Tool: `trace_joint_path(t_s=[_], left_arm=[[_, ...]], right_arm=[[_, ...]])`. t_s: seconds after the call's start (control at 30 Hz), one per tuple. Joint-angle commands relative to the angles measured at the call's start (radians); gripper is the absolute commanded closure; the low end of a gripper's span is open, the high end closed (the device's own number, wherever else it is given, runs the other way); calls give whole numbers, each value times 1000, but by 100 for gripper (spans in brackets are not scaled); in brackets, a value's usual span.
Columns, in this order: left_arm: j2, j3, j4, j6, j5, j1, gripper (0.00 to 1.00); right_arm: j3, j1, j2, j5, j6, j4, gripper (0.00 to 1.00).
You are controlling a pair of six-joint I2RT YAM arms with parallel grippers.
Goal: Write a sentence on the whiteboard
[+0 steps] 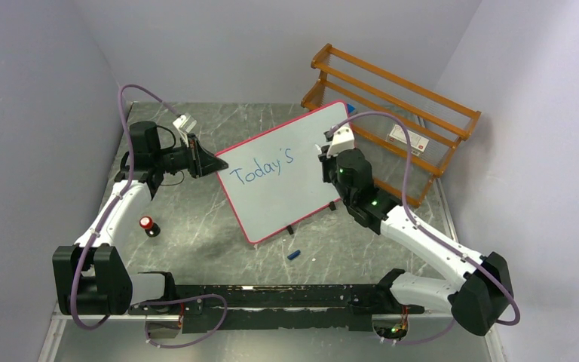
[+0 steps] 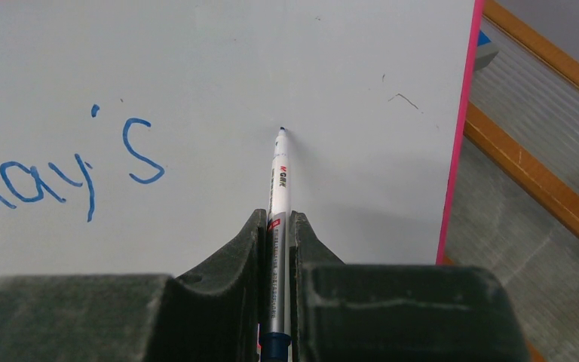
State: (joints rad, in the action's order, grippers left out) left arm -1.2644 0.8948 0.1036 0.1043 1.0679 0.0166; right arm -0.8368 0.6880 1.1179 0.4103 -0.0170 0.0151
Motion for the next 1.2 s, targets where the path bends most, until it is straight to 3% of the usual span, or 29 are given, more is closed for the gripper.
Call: trace_joint_path(t_s=[0.0, 0.7, 1.17], left_arm=[[-10, -27, 62, -87, -73, -3, 95], [-7, -28, 54, -85, -60, -4, 95], [-9, -30, 53, -82, -63, -3, 95]], right_arm=[[-35, -14, 11, -3, 9, 37, 100], [-58, -18, 42, -75, 9, 31, 100], [-45, -17, 20, -125, -8, -67, 100]])
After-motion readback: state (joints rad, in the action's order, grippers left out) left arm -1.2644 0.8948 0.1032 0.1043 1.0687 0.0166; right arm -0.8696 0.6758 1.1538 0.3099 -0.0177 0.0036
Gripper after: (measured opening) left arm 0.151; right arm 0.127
